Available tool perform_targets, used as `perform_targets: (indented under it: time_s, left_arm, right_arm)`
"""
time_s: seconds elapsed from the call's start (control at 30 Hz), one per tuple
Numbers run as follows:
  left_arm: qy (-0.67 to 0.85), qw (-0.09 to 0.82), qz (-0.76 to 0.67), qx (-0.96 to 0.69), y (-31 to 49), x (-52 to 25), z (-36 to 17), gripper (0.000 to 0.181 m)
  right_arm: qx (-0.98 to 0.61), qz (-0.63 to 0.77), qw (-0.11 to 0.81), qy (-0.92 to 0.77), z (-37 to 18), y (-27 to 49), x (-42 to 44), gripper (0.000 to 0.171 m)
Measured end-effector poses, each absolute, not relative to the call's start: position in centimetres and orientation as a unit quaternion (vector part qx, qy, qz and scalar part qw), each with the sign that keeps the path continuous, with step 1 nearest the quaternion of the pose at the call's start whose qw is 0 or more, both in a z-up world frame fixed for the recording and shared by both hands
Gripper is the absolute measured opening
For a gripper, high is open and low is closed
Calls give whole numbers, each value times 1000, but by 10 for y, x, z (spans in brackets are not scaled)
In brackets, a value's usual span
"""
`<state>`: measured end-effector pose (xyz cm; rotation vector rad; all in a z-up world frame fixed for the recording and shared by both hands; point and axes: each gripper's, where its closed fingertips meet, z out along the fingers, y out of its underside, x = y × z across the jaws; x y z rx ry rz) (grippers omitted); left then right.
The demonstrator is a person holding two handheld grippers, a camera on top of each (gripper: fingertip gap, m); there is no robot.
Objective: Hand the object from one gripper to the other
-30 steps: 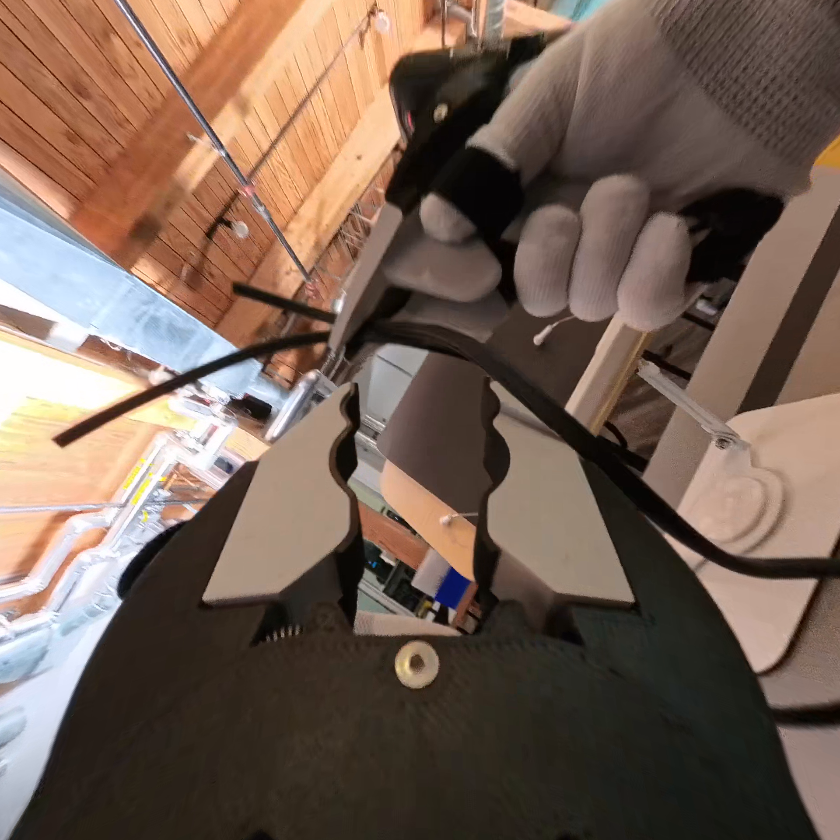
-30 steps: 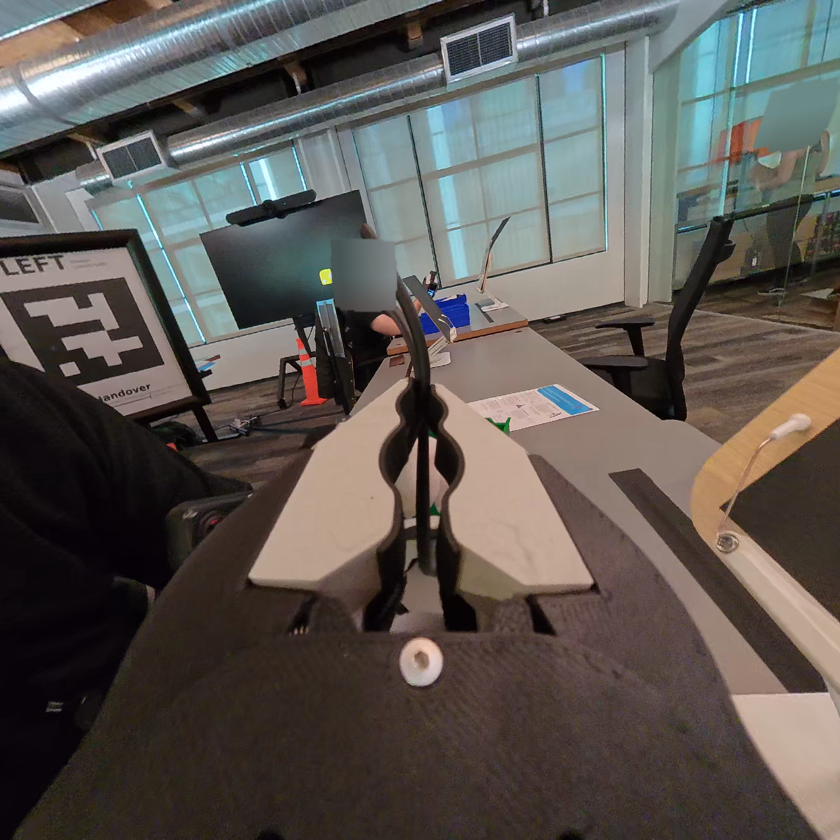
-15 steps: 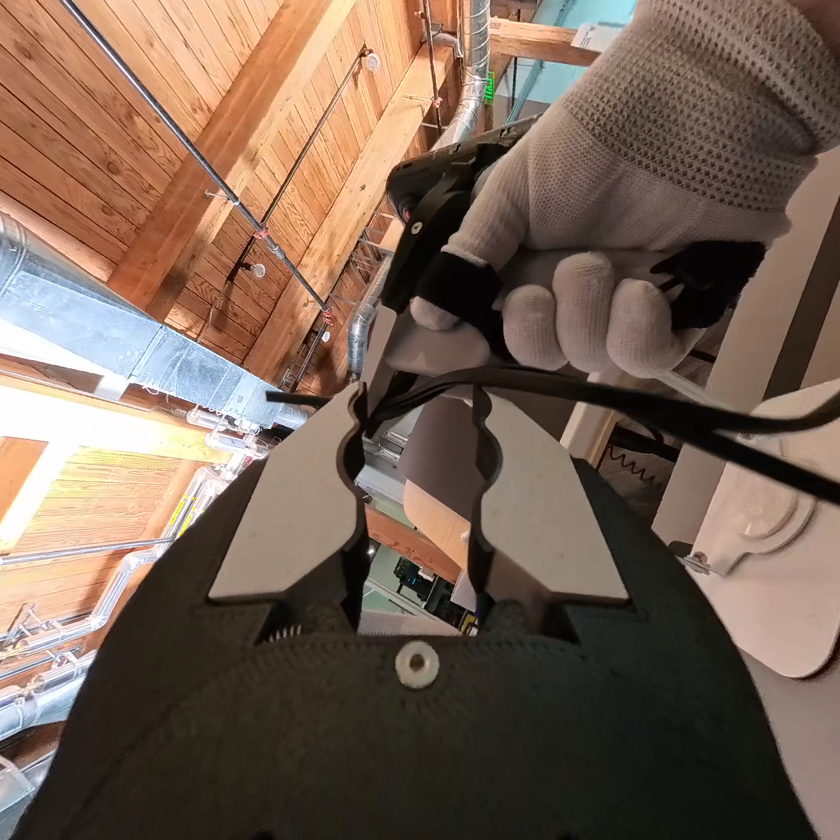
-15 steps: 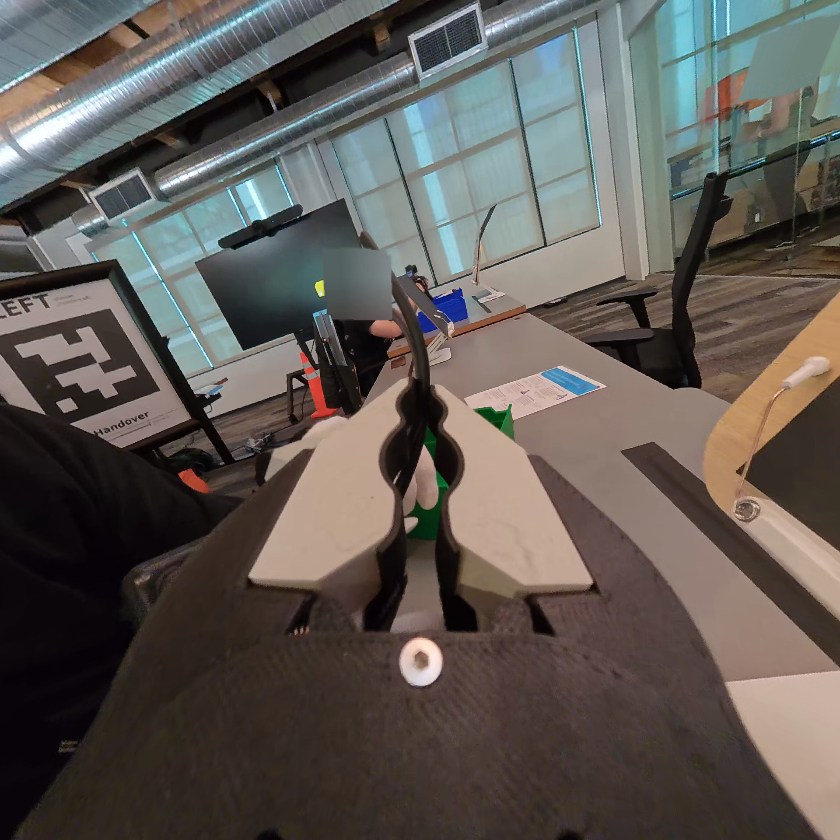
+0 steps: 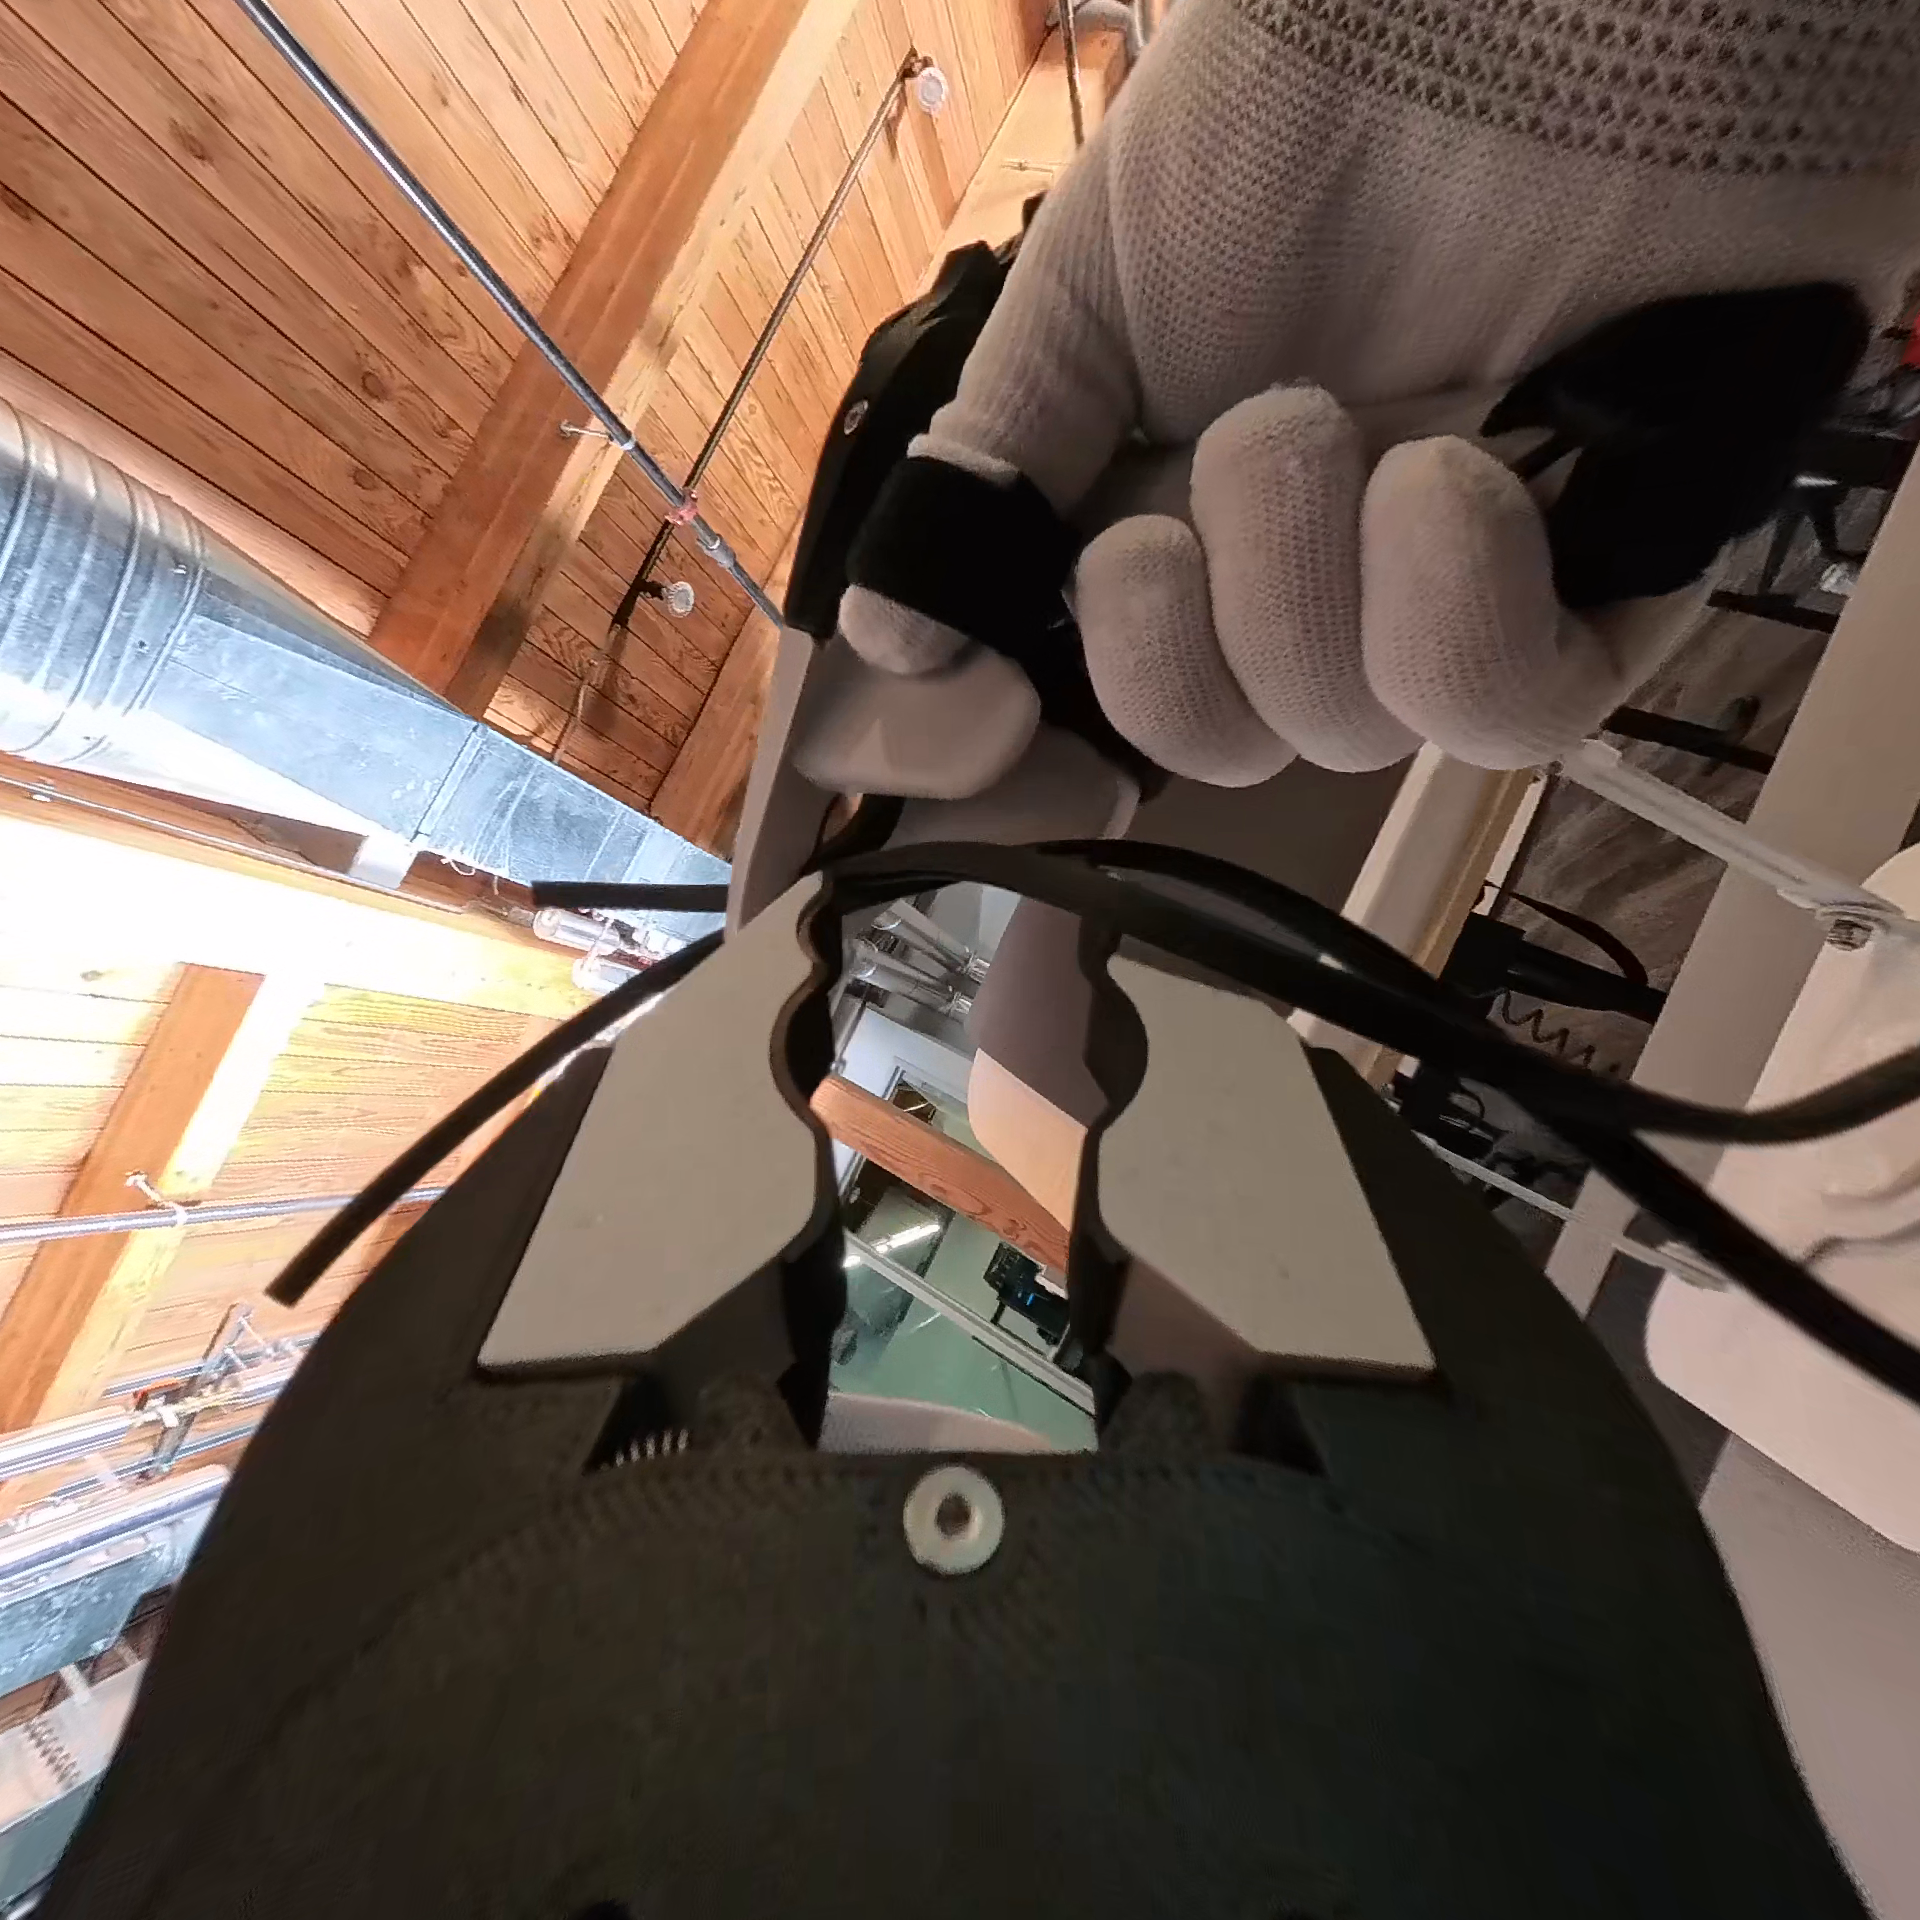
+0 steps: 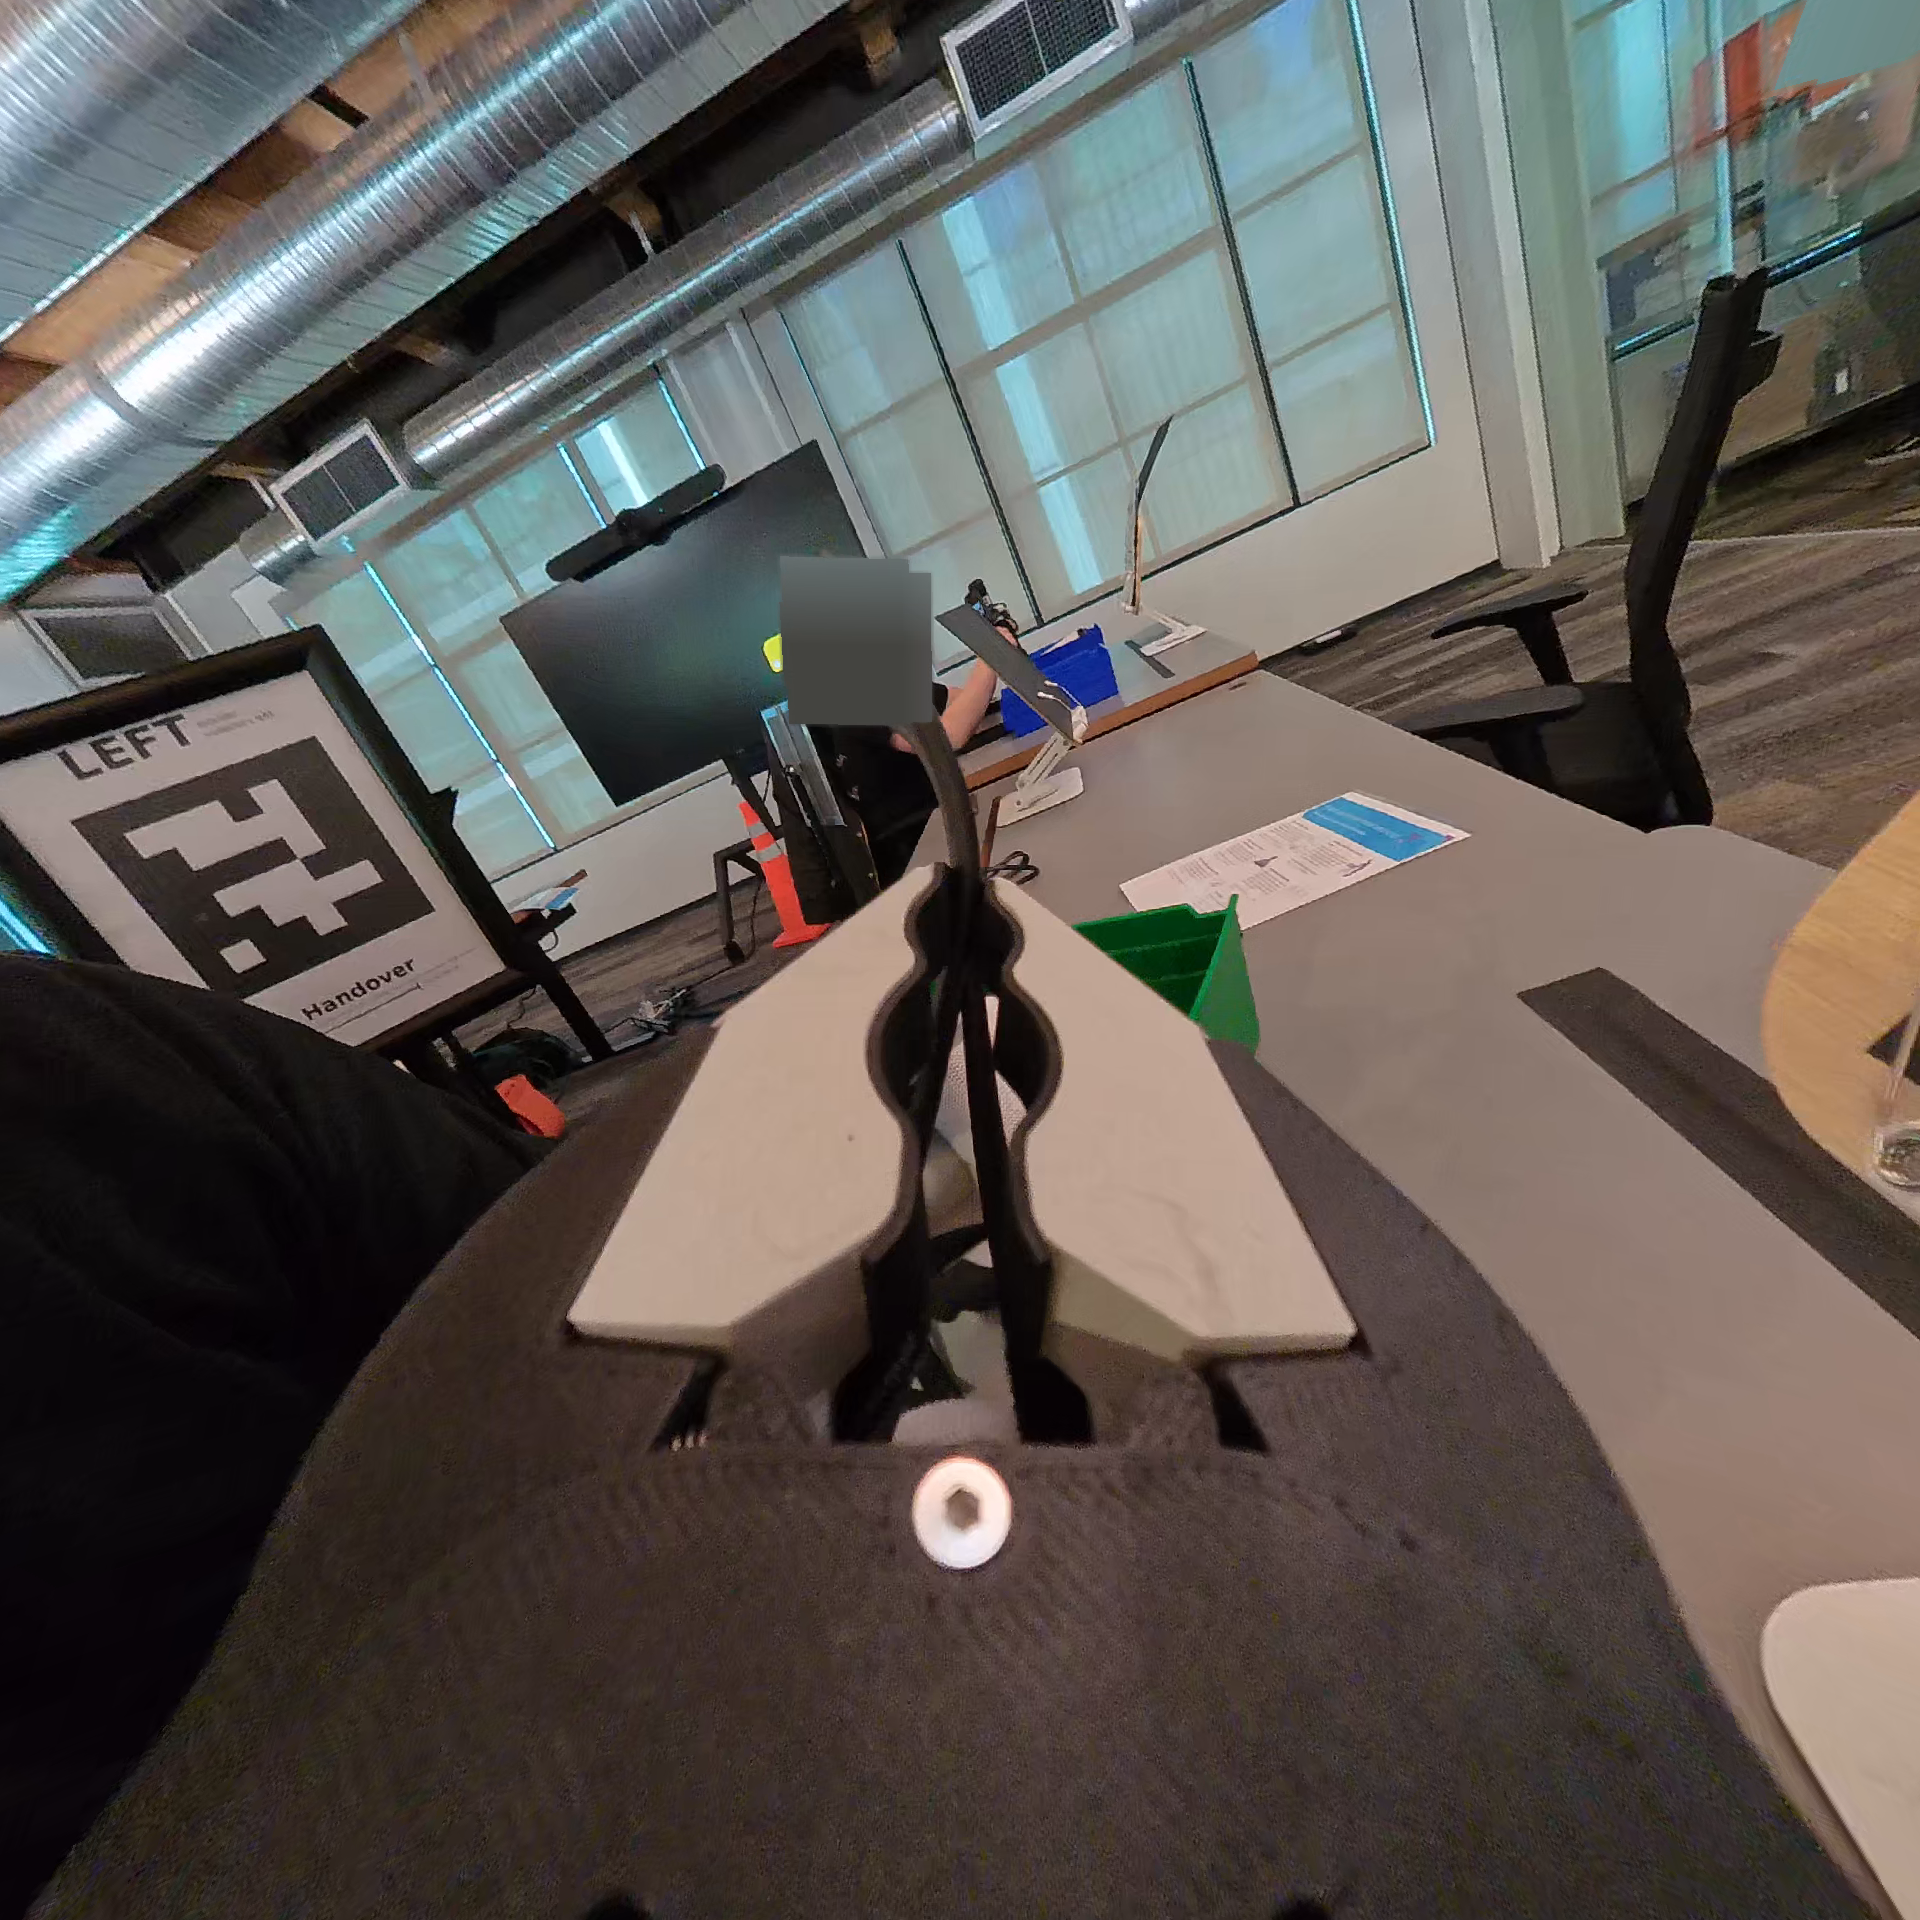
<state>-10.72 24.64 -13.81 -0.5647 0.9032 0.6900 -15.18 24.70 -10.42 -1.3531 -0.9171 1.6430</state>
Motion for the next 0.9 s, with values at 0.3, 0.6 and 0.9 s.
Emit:
perform_targets:
  time_s: [0.3, 0.6, 0.9]
  left_arm:
    - [418, 802, 330, -270, 248, -108, -139, 47]
    - [452, 802, 289, -260, 242, -101, -149, 28]
    - [472, 792, 278, -271, 241, -93, -156, 22]
  right_arm:
    - [-535, 670, 386, -340, -107, 254, -151, 0]
    - [-547, 650, 384, -362, -118, 256, -149, 0]
    - [-566, 619, 387, -384, -130, 260, -147, 0]
